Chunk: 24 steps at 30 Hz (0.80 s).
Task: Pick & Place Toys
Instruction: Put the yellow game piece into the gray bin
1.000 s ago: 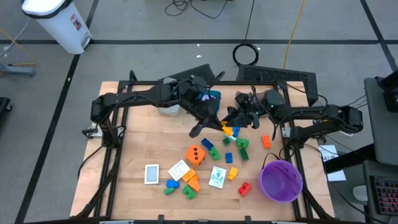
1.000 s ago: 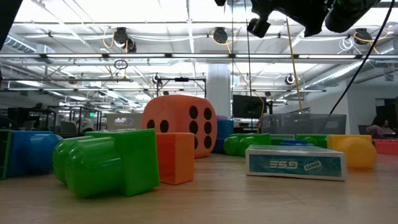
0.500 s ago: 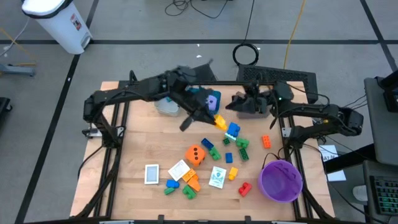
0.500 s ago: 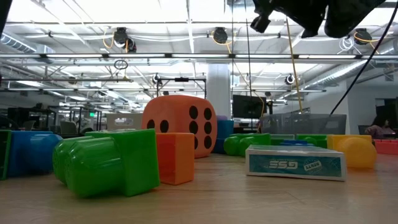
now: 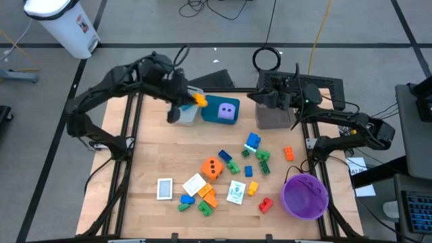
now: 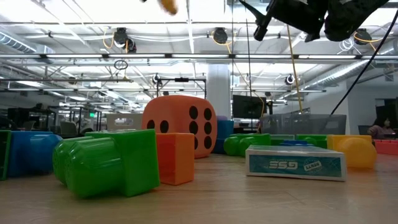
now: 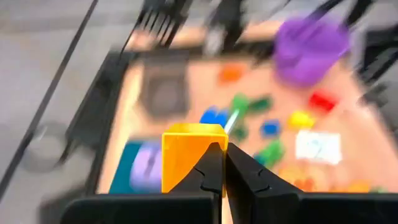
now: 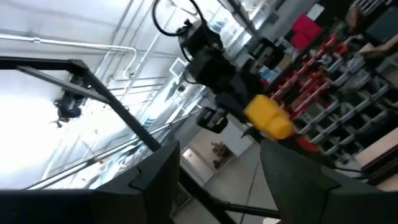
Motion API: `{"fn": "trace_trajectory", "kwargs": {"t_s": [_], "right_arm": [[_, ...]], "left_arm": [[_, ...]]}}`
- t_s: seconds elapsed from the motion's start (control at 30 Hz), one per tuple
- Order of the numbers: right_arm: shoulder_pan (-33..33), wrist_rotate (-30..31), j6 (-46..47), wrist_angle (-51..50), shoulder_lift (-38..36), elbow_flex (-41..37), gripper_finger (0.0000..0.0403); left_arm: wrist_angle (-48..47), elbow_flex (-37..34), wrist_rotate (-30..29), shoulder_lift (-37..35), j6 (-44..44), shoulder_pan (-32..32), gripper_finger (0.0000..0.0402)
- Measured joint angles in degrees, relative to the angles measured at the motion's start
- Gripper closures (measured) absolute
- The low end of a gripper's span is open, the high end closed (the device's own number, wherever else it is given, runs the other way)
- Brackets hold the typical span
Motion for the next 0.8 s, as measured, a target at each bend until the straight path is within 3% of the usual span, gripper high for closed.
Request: {"fn": "trace_trajectory", "kwargs": {"t_s": [0.17, 0.3, 0.57, 0.7, 0.8], "right_arm": [[0.0, 1.2, -0.8, -4.5, 0.0, 0.0, 0.0188], [0.8, 1.1, -3.4, -11.5, 0.0, 0.0, 0.0192], [5.5, 1.5, -9.8, -23.9, 0.0, 0.0, 0.0193], [8.6, 6.1, -12.6, -28.0, 0.0, -0.1, 0.0193], [10.3, 9.9, -14.6, -29.8, 0.0, -0.1, 0.0193]], "left_arm": [[-12.9, -0.8, -9.9, 0.3, 0.5, 4.1, 0.0398], [-13.5, -6.5, -10.4, 1.2, 0.3, 7.2, 0.0393], [-2.2, -23.5, -5.2, 1.3, 1.4, 13.1, 0.0391], [5.9, -30.3, -4.4, 1.2, -0.7, 17.0, 0.0397], [13.7, -33.8, -5.4, 1.2, -7.0, 20.4, 0.0392]]}}
